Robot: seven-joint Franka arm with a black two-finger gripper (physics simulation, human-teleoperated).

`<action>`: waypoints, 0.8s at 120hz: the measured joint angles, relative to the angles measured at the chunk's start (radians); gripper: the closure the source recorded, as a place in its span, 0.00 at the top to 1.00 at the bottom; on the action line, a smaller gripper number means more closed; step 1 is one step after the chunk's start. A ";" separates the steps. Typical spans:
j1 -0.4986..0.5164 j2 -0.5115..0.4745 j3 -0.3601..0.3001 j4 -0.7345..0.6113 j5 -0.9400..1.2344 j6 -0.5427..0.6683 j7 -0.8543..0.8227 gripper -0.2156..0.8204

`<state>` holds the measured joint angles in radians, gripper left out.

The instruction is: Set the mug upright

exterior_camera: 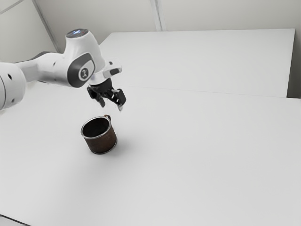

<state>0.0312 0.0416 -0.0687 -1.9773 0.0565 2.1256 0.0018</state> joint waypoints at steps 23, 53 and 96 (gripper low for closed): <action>0.011 0.072 0.004 0.329 -0.047 -0.215 0.006 0.76; 0.013 0.090 0.033 0.530 -0.050 -0.433 0.026 0.78; 0.023 0.086 0.043 0.552 -0.057 -0.526 0.045 0.79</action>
<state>0.0544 0.1280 -0.0258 -1.4255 -0.0001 1.5997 0.0468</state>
